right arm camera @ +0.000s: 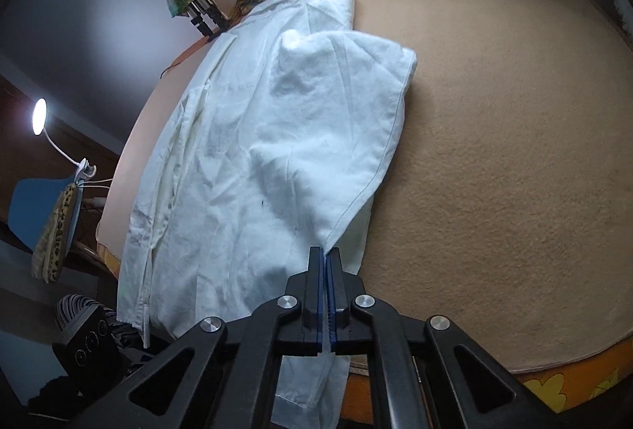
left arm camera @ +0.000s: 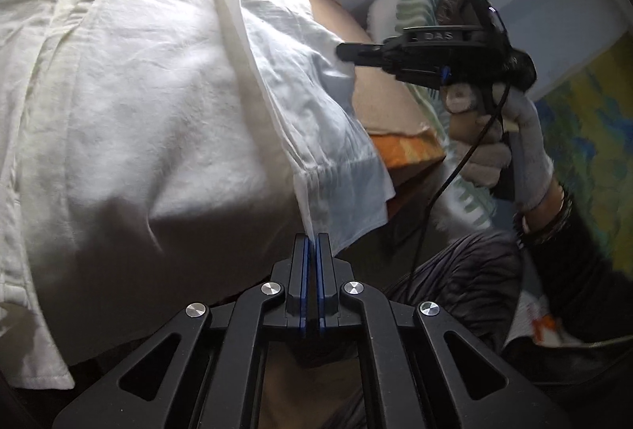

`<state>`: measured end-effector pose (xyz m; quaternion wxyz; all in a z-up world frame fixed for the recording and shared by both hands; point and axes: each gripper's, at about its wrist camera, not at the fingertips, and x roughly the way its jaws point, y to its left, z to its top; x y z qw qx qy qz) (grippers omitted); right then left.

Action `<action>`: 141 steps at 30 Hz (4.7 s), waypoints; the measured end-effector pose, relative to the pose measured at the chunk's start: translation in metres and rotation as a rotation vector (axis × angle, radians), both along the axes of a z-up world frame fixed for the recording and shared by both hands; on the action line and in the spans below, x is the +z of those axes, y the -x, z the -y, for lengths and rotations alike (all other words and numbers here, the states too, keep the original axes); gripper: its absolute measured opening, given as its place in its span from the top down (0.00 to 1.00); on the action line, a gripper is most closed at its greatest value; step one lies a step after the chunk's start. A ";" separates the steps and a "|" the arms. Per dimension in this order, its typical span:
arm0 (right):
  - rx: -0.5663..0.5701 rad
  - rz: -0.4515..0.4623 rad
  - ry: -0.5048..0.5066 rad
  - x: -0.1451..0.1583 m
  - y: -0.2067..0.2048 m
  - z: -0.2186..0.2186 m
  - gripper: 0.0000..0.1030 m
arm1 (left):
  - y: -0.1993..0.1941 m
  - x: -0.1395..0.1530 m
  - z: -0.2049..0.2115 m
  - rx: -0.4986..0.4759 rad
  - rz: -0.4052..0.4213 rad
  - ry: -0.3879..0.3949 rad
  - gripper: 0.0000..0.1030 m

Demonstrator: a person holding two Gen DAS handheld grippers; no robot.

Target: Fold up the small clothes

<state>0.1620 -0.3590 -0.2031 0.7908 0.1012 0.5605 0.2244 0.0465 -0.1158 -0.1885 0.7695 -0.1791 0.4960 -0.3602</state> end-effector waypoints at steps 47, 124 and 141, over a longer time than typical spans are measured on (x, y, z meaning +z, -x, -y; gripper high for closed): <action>-0.023 -0.062 -0.340 0.008 0.114 0.026 1.00 | 0.010 0.034 0.103 -0.151 0.536 -0.309 0.98; 0.097 0.156 0.014 0.057 -0.012 -0.109 0.65 | 0.042 0.077 -0.142 0.326 0.276 -0.132 0.75; 0.035 -0.113 -0.178 -0.062 0.103 -0.087 0.56 | -0.030 0.038 -0.117 0.196 0.019 -0.042 0.86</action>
